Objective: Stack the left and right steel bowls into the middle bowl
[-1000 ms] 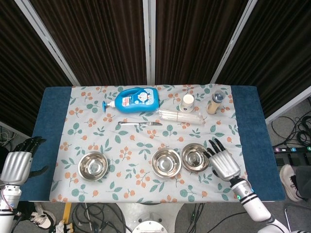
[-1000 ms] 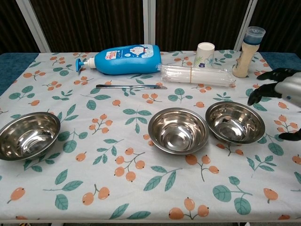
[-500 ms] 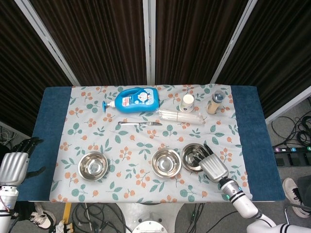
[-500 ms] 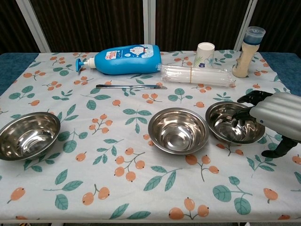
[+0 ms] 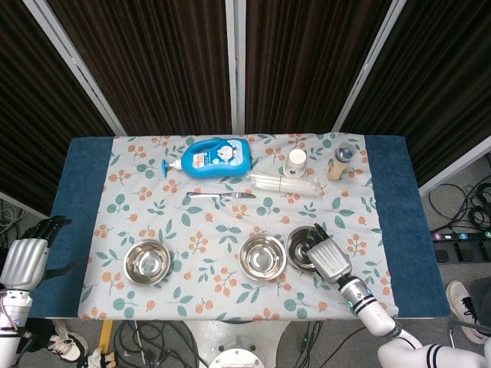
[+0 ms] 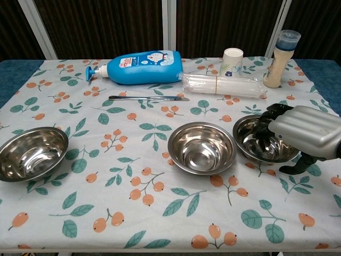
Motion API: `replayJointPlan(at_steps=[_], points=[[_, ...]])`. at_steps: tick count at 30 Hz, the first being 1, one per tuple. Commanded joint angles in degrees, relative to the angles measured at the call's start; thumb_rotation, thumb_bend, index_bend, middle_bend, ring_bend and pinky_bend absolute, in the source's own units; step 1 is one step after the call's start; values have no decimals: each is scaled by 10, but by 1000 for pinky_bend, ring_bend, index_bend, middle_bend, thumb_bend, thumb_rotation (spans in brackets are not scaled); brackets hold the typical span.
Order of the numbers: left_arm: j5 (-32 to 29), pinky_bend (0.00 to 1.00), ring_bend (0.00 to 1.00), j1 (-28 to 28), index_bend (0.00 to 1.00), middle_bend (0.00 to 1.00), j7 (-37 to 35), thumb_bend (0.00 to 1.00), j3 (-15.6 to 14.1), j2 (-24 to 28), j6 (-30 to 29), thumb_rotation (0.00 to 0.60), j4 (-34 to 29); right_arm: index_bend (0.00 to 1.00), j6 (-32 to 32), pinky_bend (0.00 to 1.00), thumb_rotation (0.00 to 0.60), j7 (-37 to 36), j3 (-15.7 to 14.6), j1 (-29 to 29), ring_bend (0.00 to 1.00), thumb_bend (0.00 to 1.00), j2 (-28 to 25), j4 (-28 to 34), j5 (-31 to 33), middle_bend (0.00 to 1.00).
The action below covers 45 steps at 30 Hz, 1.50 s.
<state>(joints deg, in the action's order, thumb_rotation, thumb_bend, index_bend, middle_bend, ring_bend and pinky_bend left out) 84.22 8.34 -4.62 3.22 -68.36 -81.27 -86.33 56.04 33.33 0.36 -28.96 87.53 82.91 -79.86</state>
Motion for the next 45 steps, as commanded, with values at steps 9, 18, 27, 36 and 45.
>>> replayJointPlan(at_steps=[9,18,27,36,45], points=[[3,295,212,6,268,278,-6,64,0,-5,5,600,3,617,38,16,600,-11,-2,2,206,327,30,-42,-28,522],[-2,295,212,6,268,277,-17,28,-1,-3,10,600,1,733,54,17,600,-17,-3,7,264,341,38,-63,-36,613],[-4,295,211,7,268,277,-19,27,0,-3,12,600,1,782,75,17,600,-12,7,5,286,357,23,-35,-47,653],[-11,295,211,4,268,277,-18,28,5,2,5,600,-6,783,40,17,600,22,18,-38,286,359,45,9,-69,653],[-19,295,211,0,268,277,-35,28,8,8,3,600,-5,785,-1,17,600,37,20,-66,286,359,93,-12,-58,650]])
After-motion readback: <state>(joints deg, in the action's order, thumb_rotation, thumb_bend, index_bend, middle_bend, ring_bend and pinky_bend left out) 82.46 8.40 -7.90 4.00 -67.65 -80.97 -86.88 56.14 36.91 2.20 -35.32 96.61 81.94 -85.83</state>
